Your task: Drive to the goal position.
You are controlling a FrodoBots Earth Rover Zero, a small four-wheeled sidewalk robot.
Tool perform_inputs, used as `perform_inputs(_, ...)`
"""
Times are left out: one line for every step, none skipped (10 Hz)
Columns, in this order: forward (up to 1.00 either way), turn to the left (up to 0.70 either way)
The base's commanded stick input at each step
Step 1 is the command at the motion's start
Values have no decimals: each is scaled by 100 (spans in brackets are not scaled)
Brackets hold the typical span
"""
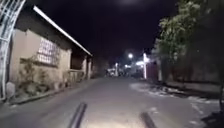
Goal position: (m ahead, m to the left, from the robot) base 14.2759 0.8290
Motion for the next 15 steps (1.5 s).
perform_inputs(100, 2)
perform_inputs(100, 2)
perform_inputs(100, 2)
perform_inputs(100, -11)
perform_inputs(100, -29)
perform_inputs(100, -38)
perform_inputs(100, -38)
perform_inputs(100, -38)
perform_inputs(100, 2)
perform_inputs(100, 2)
perform_inputs(100, 2)
perform_inputs(100, 2)
perform_inputs(100, 2)
perform_inputs(100, -11)
perform_inputs(100, -36)
